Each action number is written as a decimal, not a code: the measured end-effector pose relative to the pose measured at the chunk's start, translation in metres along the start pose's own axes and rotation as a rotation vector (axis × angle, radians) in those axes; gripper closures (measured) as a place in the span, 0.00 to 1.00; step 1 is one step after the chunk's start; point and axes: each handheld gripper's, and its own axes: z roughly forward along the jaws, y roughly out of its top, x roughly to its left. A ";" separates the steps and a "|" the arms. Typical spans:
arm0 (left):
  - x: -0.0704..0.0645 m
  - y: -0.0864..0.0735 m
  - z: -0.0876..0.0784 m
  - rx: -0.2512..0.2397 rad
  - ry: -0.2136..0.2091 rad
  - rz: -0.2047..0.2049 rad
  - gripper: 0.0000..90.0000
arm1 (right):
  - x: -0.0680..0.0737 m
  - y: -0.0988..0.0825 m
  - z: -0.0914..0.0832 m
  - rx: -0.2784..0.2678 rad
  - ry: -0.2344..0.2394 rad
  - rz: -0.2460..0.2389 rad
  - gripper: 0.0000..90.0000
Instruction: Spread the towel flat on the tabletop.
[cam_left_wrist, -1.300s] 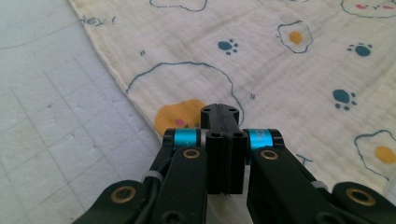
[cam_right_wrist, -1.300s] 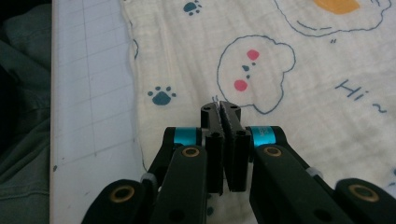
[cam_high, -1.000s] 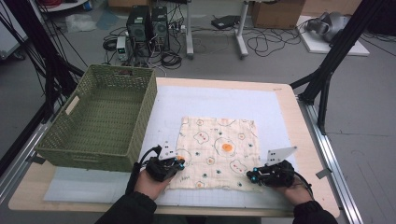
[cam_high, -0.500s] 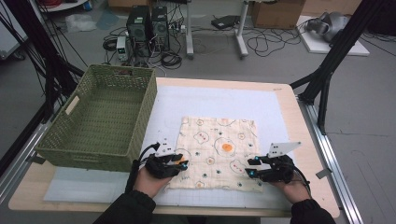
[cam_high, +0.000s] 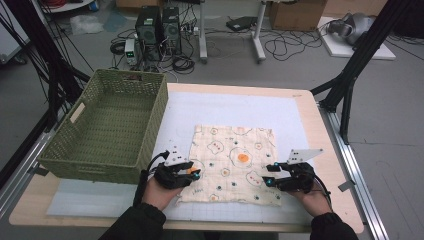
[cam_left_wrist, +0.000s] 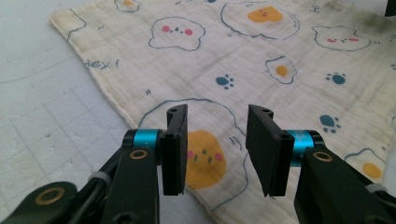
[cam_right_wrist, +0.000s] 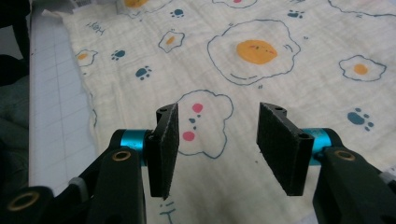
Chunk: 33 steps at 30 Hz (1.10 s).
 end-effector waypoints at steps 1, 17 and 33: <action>0.000 0.000 0.000 0.002 -0.002 0.003 0.65 | 0.000 0.000 0.000 -0.001 -0.001 0.003 0.53; -0.001 0.005 0.002 -0.006 0.003 0.004 0.64 | -0.008 0.002 0.002 0.009 -0.016 0.008 0.51; 0.014 0.051 0.016 -0.040 0.037 0.002 0.64 | -0.027 0.022 0.005 0.030 -0.035 0.004 0.49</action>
